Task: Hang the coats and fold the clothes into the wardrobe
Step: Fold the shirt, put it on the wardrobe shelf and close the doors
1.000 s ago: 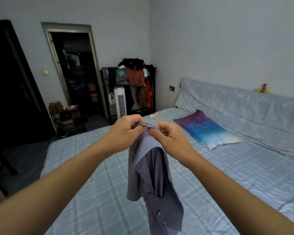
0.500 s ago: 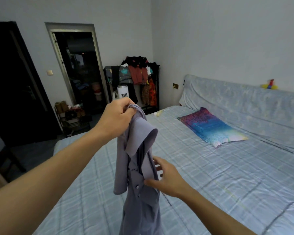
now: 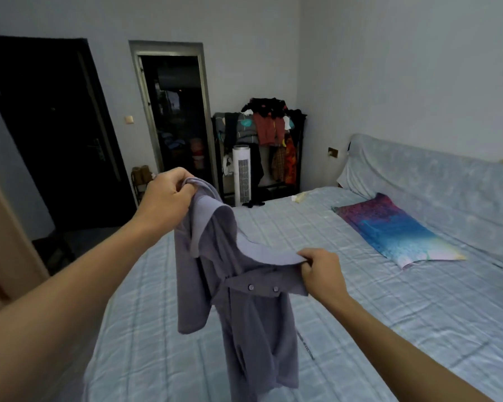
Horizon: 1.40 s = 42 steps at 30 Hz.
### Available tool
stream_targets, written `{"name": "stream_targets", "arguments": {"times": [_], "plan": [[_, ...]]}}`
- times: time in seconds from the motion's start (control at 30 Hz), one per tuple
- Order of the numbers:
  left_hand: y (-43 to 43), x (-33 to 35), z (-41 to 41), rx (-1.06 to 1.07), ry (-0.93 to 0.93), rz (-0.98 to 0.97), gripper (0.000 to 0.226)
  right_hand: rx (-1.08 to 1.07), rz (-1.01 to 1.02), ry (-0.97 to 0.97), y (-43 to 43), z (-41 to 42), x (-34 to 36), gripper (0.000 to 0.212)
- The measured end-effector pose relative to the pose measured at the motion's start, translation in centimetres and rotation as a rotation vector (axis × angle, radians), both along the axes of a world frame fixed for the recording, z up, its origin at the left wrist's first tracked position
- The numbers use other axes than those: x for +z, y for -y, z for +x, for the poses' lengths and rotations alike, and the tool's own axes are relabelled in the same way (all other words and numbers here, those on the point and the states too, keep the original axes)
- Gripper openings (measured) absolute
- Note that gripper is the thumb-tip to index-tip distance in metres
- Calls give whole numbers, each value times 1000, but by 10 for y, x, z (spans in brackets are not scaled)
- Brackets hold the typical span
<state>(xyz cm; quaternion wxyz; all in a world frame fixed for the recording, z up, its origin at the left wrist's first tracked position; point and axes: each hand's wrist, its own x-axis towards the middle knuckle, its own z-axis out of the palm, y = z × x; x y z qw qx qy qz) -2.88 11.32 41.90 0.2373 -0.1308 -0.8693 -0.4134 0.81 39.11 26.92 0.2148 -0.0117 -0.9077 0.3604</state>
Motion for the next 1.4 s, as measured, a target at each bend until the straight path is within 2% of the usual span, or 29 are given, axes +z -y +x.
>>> {"name": "stream_targets", "arguments": {"times": [0.2,0.53,0.63,0.77,0.83,0.9,1.0,1.13,1.33,1.4], "plan": [[24,-25,-6,43,94,-140,26,-73,-46,-246,-7,-3,48,30],[15,-67,-10,102,248,-298,22,23,-46,-364,21,-2,116,23],[6,-79,-8,91,305,-212,17,45,-67,-354,32,-5,134,22],[-22,-94,20,-85,130,-55,22,16,-69,-370,42,-9,148,22],[-39,-102,38,-195,146,-73,42,5,-69,-371,47,-9,151,22],[-52,-111,48,-205,170,-146,66,-1,-98,-374,50,-9,153,23],[-69,-121,53,-158,127,-183,80,-9,-134,-395,53,-7,155,23],[-95,-121,54,-121,75,-85,71,-14,-163,-436,51,-4,156,26],[-80,-120,36,-72,108,-265,15,-63,-197,-444,23,-2,160,25],[-67,-120,25,-81,108,-263,12,-77,-206,-447,11,-1,160,24]]}}
